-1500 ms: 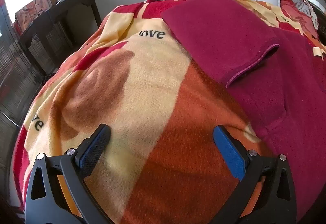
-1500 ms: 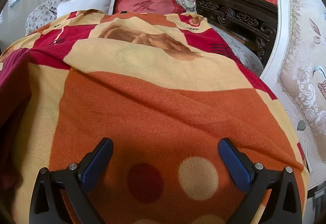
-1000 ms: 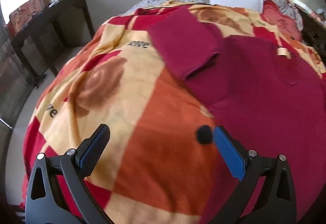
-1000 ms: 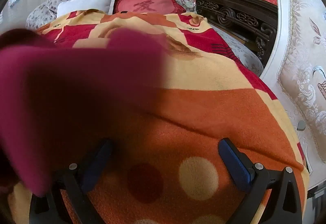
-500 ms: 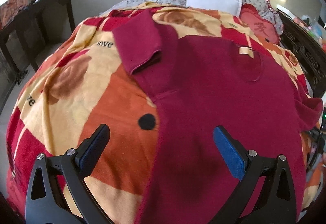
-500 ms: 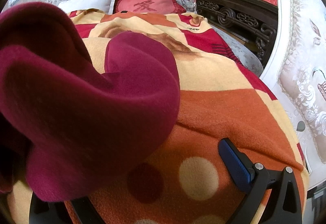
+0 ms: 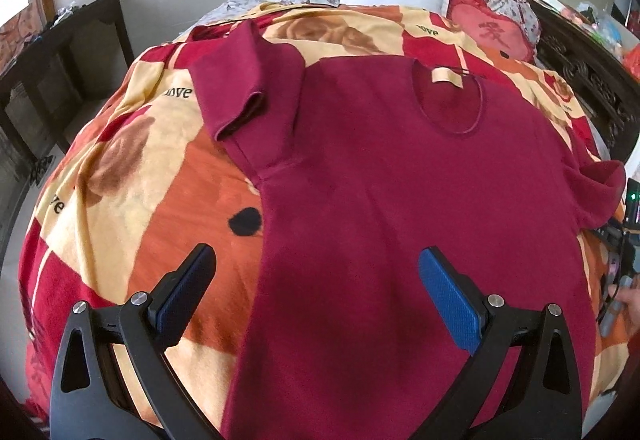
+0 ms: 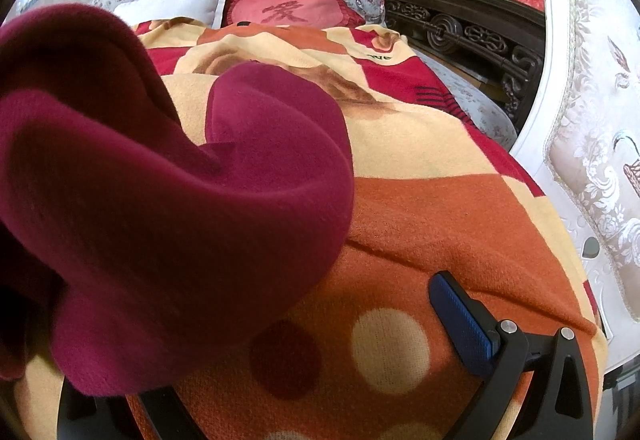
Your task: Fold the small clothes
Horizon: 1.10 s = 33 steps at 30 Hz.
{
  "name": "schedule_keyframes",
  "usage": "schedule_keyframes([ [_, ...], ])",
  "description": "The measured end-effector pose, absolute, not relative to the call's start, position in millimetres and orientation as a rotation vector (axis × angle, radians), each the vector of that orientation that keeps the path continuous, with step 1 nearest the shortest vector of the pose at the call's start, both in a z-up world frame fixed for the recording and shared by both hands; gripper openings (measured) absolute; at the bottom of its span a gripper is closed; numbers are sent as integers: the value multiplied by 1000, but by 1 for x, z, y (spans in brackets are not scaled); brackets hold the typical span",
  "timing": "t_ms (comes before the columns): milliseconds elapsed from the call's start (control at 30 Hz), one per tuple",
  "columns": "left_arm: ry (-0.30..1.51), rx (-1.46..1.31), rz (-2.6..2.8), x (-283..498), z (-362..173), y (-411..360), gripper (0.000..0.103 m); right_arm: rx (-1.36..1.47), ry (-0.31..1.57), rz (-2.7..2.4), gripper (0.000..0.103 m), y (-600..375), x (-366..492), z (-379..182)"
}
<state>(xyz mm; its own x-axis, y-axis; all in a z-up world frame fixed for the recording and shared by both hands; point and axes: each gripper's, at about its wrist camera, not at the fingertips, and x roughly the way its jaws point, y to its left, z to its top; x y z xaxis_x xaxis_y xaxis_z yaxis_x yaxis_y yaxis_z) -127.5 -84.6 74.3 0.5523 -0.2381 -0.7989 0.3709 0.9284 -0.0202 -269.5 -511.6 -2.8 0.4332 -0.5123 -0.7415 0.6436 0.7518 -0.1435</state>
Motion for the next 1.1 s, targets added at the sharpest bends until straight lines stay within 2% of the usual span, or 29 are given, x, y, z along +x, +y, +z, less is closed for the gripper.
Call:
schedule_keyframes([
  [367,886,202,-393,-146,88,-96,102,188,961,-613,101,-500,-283,14],
  [633,896,169,-421,-155,92,-97,102,250,794,-545,101,-464,-370,104],
  [900,860,159,-479,-174,106,-103,102,236,744,-434,101,-421,-420,222],
  [1100,835,142,-497,-184,117,-96,102,194,732,-370,103,-373,-415,257],
])
